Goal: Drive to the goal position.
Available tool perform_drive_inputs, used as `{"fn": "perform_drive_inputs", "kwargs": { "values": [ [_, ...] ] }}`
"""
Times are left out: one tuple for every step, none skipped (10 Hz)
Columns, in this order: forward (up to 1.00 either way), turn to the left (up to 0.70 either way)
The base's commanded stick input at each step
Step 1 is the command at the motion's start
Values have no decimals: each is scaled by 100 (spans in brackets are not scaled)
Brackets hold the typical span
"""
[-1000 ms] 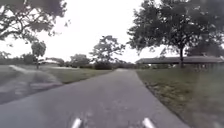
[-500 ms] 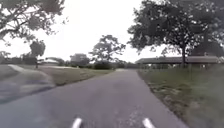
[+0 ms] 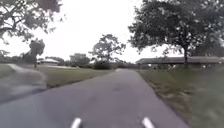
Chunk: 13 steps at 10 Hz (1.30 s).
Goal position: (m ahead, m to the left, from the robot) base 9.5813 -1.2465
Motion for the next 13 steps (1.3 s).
{"fn": "perform_drive_inputs", "kwargs": {
  "values": [
    [85, 0],
    [85, 0],
    [85, 0],
    [85, 0],
    [85, 0],
    [85, -8],
    [85, -32],
    [85, -16],
    [85, 0],
    [85, 0],
    [85, 0],
    [85, 0],
    [85, 0]
  ]
}}
